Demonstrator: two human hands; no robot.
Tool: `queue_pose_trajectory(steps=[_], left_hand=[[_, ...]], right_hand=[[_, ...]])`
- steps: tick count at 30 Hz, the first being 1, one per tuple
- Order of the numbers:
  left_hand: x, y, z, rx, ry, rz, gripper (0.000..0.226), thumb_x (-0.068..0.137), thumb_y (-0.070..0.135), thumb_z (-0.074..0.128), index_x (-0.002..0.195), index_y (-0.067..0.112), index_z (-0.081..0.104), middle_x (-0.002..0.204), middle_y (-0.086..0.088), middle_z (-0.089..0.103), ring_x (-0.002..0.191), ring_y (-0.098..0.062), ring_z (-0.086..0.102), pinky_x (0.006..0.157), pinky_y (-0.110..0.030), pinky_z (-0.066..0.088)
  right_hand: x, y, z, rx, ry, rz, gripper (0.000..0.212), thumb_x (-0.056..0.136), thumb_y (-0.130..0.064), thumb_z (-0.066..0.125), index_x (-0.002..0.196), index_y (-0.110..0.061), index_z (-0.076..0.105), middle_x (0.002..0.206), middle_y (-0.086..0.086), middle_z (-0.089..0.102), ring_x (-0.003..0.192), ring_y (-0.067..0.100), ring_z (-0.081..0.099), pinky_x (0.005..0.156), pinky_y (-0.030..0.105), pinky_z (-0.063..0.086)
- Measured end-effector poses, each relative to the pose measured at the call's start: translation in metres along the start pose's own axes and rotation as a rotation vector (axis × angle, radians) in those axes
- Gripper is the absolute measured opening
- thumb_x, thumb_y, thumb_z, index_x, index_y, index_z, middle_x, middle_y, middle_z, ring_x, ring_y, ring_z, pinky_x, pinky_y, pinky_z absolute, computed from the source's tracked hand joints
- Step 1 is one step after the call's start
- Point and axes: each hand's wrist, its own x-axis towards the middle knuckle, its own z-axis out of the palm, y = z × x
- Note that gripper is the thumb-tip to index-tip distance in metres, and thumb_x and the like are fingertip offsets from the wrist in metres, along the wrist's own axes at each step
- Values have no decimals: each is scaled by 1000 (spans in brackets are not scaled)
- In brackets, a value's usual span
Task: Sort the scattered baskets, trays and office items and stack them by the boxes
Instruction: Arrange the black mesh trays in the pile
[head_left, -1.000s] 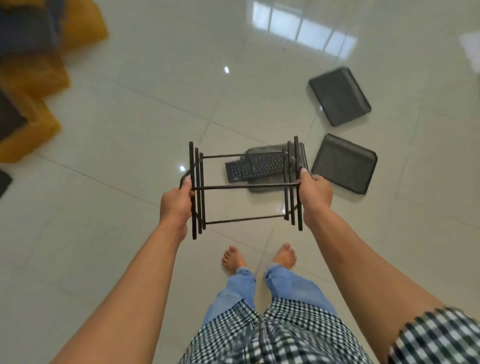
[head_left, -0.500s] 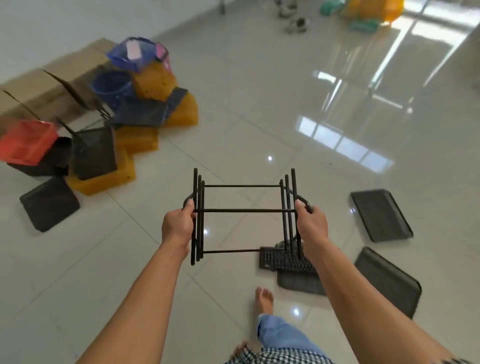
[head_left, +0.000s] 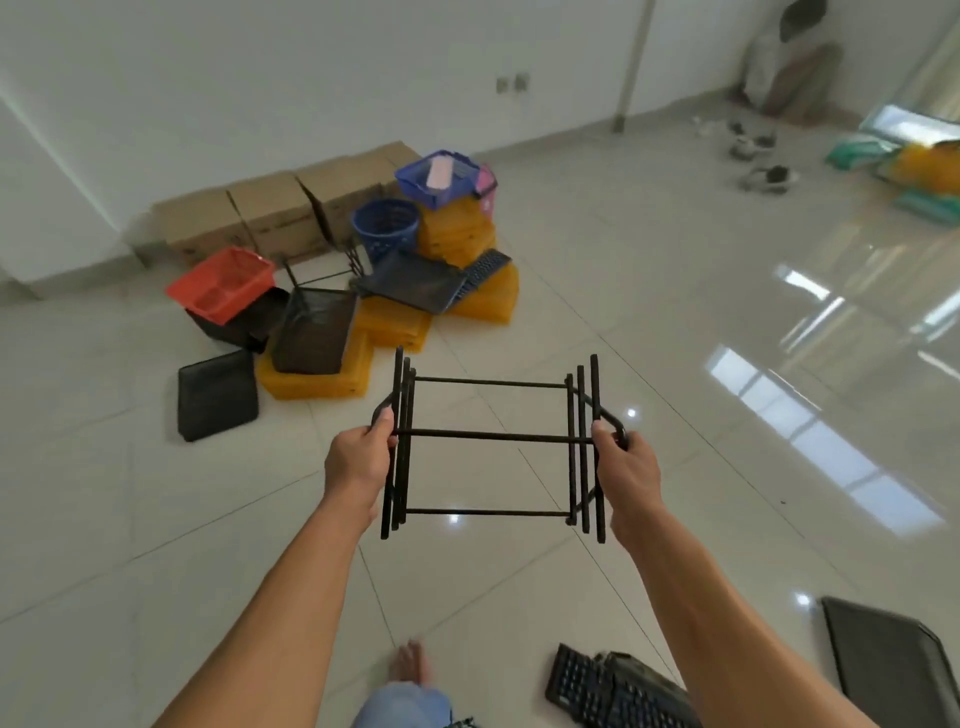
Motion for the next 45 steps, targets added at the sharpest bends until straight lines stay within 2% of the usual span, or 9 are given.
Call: queue_pose_trajectory(steps=[2, 6, 14, 18, 22, 29, 33, 35, 45], left_hand=[[29, 9, -4, -6, 14, 4, 33, 99, 47, 56, 78, 23, 62, 88, -4, 64, 75, -14, 55, 87, -50, 53], [94, 37, -6, -21, 17, 4, 31, 98, 47, 57, 80, 23, 64, 91, -3, 64, 82, -15, 56, 91, -52, 51], [220, 118, 6, 71, -25, 26, 44, 94, 50, 61, 70, 14, 61, 68, -3, 55, 73, -23, 58, 77, -43, 53], [262, 151, 38, 103, -51, 40, 36, 92, 44, 65, 74, 13, 64, 73, -4, 62, 76, -23, 62, 78, -42, 54], [299, 176, 85, 97, -64, 27, 29, 91, 36, 68, 73, 14, 66, 70, -2, 63, 72, -19, 60, 72, -38, 52], [365, 225, 198, 124, -80, 8, 22, 90, 31, 69, 80, 11, 68, 84, -8, 68, 79, -20, 61, 79, -44, 53], [389, 262, 273, 127, -49, -28, 17, 87, 27, 70, 77, 12, 69, 77, -6, 67, 82, -25, 65, 86, -50, 55], [399, 282, 310, 110, -55, -28, 18, 85, 27, 70, 75, 12, 69, 71, -5, 65, 77, -25, 63, 85, -52, 56], [483, 349, 446, 86, -98, -37, 14, 84, 27, 68, 78, 14, 70, 70, -1, 63, 72, -21, 59, 77, -42, 54]], right_hand=[[17, -13, 26, -13, -24, -13, 34, 96, -44, 61, 82, -14, 53, 75, 0, 49, 69, 17, 45, 64, 32, 41], [58, -42, 82, -47, -36, -31, 36, 97, -44, 60, 79, -15, 49, 75, 1, 48, 70, 19, 45, 70, 37, 42], [122, -111, 167, -27, -7, -34, 35, 98, -45, 59, 86, -12, 53, 77, 2, 49, 71, 18, 46, 68, 36, 42], [162, -136, 178, -6, 49, -36, 33, 99, -43, 59, 86, -14, 52, 77, 1, 48, 72, 18, 46, 70, 36, 43], [215, -156, 181, -5, 99, -29, 32, 99, -43, 59, 84, -16, 52, 77, 1, 50, 70, 17, 46, 65, 34, 42], [337, -189, 167, 30, 146, 10, 32, 97, -41, 61, 79, -18, 49, 72, -3, 48, 66, 15, 45, 61, 32, 39], [411, -216, 143, 8, 153, 35, 31, 96, -43, 61, 80, -18, 51, 71, -3, 51, 65, 14, 47, 59, 32, 38], [448, -235, 131, 11, 153, 29, 31, 97, -44, 60, 86, -15, 55, 74, -3, 54, 68, 13, 50, 60, 31, 40], [612, -298, 121, -7, 195, 25, 30, 97, -42, 61, 81, -20, 50, 73, -3, 51, 64, 14, 47, 56, 31, 35]])
